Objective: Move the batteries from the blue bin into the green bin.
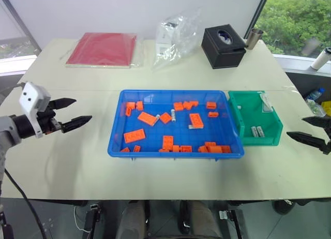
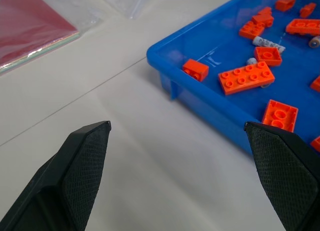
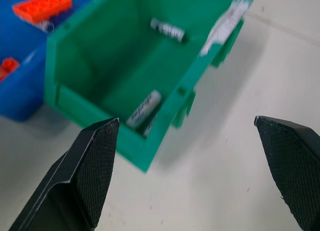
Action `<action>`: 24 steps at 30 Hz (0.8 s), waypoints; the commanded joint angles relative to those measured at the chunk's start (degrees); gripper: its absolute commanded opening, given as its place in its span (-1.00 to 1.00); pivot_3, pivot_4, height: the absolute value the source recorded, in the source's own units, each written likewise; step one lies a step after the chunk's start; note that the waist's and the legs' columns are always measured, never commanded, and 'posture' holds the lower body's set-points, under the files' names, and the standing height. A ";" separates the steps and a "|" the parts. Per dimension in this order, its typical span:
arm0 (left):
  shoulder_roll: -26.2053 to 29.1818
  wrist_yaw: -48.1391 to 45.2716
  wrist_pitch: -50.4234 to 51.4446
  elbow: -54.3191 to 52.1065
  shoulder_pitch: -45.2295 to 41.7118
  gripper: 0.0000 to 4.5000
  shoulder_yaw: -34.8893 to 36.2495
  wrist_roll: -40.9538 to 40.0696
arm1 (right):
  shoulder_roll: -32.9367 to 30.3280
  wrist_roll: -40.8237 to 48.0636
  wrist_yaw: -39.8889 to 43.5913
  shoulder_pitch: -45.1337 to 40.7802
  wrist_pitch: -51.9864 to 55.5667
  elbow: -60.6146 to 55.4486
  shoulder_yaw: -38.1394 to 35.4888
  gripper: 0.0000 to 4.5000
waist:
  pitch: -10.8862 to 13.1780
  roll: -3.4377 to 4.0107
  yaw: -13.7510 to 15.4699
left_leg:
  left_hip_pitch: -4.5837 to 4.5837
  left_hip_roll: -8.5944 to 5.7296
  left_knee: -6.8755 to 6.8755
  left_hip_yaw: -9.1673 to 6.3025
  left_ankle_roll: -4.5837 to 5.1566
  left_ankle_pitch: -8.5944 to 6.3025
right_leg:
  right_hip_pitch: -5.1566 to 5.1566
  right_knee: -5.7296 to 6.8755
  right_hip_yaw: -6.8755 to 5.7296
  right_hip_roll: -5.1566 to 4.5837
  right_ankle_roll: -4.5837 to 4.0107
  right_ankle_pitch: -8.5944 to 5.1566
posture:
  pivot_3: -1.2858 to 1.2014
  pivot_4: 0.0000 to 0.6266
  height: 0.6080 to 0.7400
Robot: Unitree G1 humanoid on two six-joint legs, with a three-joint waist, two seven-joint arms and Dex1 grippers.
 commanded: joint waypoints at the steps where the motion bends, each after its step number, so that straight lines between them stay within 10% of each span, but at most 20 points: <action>1: 1.15 0.56 -0.10 -2.27 0.44 1.00 2.45 -0.30 | 0.18 -1.05 -1.18 -0.98 -1.69 -0.69 0.11 0.98 | 0.00 0.00 0.03 | 0.00 0.00 0.00 0.00 0.00 0.00 | 0.00 0.00 0.00 0.00 0.00 0.00 | 0.03 -0.52 0.94; 24: 0.99 2.23 2.40 -6.35 0.68 1.00 3.27 -2.49 | 2.35 -0.55 -4.51 -5.62 1.57 -5.81 4.01 0.98 | 0.00 0.01 -0.08 | 0.00 -0.04 0.03 0.07 0.01 0.00 | 0.00 0.05 0.01 0.02 0.01 0.01 | 0.03 -0.52 0.94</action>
